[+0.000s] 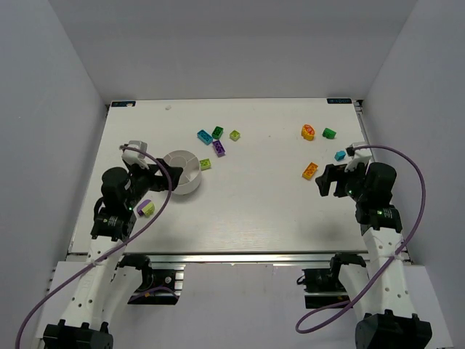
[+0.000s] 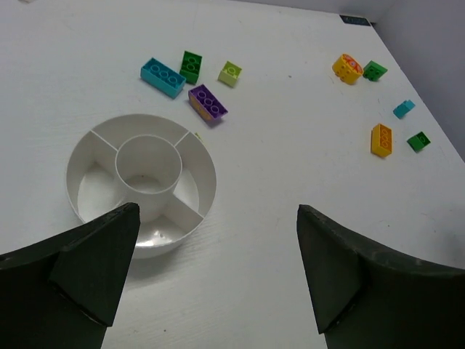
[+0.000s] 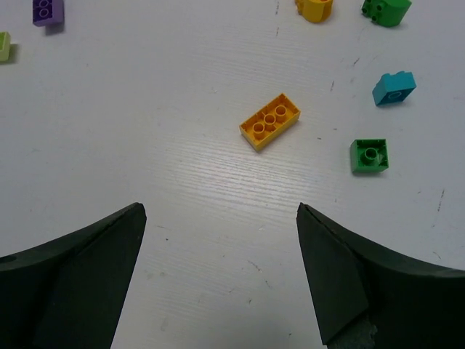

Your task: Sort the legos into containers by color

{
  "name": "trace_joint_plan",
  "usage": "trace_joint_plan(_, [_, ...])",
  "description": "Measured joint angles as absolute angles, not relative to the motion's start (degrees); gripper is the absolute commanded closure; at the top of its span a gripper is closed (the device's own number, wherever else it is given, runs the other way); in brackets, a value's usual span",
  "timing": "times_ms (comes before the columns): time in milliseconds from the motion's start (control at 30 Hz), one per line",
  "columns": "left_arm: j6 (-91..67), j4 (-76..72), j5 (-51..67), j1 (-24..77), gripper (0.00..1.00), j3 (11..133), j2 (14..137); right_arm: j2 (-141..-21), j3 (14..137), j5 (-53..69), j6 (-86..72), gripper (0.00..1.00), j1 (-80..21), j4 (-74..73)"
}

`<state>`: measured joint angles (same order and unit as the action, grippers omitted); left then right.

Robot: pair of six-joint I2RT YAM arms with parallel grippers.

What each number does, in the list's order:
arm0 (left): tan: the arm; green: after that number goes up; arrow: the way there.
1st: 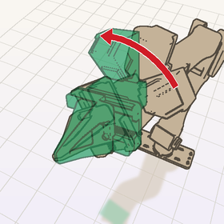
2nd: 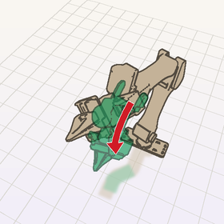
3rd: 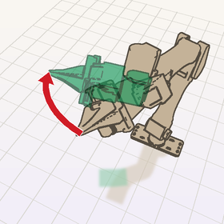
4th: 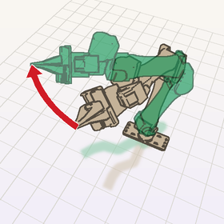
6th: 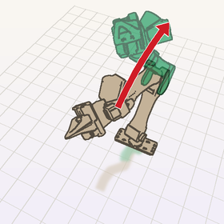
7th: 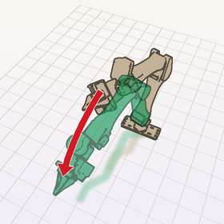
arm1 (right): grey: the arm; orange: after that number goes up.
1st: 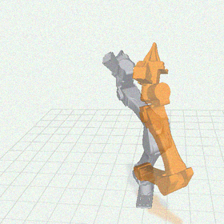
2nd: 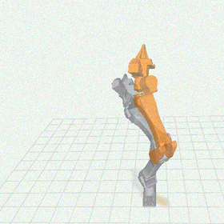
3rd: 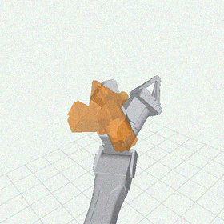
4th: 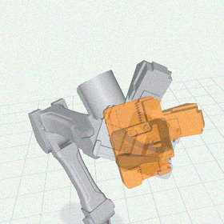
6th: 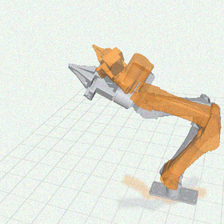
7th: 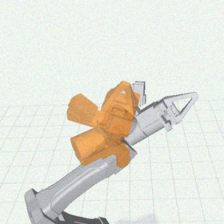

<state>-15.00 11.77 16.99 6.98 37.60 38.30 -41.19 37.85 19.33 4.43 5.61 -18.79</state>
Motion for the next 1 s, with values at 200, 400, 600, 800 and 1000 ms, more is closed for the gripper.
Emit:
trace_joint_plan(200, [-16.03, 11.88, 17.17, 6.98, 0.02, 34.37, 38.22, -40.07, 37.69, 22.24, 7.40, 0.11, 5.58, -20.62])
trace_joint_plan(400, [-19.86, 13.58, 15.18, 7.01, 0.34, 35.48, 42.44, -38.89, 37.32, 25.28, 12.84, 0.11, 5.58, -20.97])
trace_joint_plan(600, [-24.71, 23.59, 9.89, 6.70, 0.46, 40.80, 49.47, -39.03, 35.83, 30.35, 19.49, 0.11, 5.54, -23.62])
trace_joint_plan(800, [-26.85, 33.56, 2.22, 6.70, 0.03, 43.22, 53.52, -38.41, 35.83, 32.77, 22.55, 0.40, 5.34, -25.15])
trace_joint_plan(1000, [-27.44, 39.05, -5.48, 6.83, 0.02, 43.62, 59.31, -38.37, 35.83, 33.63, 23.31, 0.56, 5.04, -26.00])
